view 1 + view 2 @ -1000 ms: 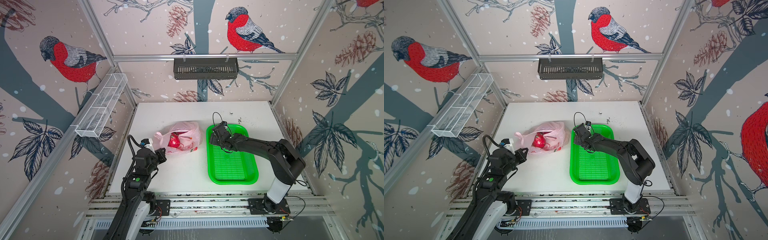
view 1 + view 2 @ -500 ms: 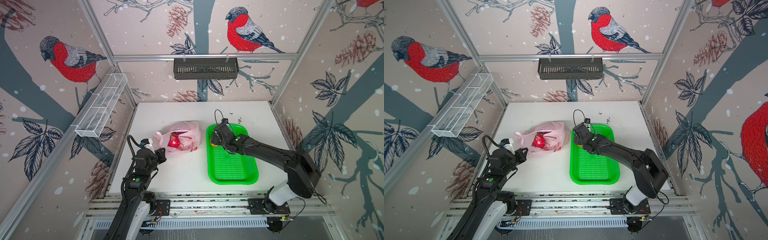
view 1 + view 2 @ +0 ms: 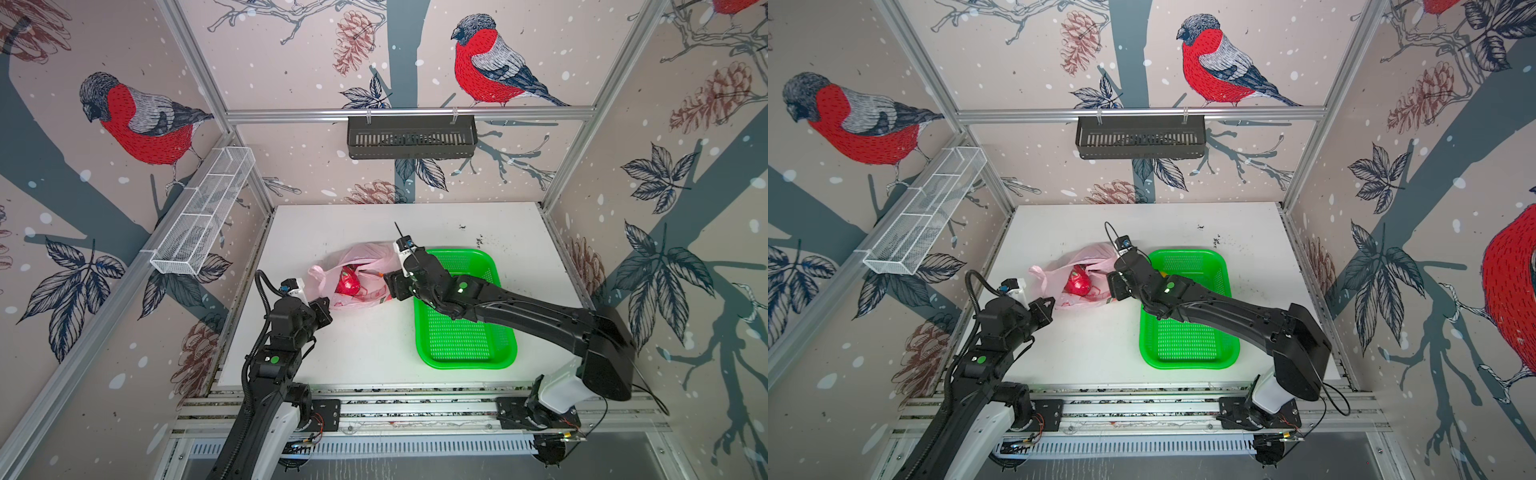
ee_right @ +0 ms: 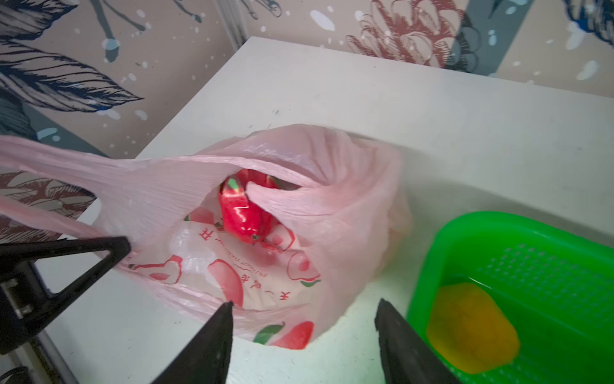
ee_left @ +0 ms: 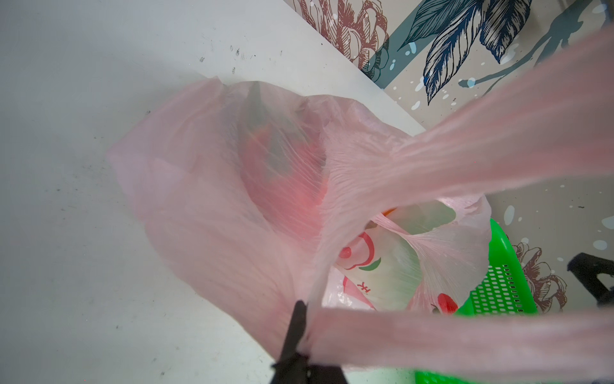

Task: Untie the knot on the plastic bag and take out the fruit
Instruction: 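Move the open right gripper back into the bag mouth toward the red fruit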

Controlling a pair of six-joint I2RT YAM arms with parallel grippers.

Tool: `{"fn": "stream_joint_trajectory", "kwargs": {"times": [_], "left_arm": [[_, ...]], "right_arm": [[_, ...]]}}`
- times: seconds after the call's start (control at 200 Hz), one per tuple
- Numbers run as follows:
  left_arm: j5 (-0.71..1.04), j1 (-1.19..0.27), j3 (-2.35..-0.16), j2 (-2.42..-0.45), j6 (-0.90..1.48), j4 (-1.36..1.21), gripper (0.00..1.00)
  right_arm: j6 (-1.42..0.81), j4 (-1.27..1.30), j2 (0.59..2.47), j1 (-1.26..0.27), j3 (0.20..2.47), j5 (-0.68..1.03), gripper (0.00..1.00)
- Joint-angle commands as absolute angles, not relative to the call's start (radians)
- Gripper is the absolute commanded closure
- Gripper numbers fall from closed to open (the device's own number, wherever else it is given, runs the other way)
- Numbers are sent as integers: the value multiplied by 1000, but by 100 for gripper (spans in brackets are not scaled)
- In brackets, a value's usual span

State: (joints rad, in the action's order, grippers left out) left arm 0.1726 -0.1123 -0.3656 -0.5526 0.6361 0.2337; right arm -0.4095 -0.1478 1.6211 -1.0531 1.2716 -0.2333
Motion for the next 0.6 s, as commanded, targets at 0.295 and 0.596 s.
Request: {"fn": "stream_joint_trajectory", "kwargs": {"times": [0.295,0.596], "left_arm": [[72,-132,-385,-533,651,268,100],[49,-136,-380,-506,658,276,100]], "right_arm": [[-296,-150,2053,-1123,1692,-82,38],[-278,-214,2191,-1099,1817,-84,39]]}}
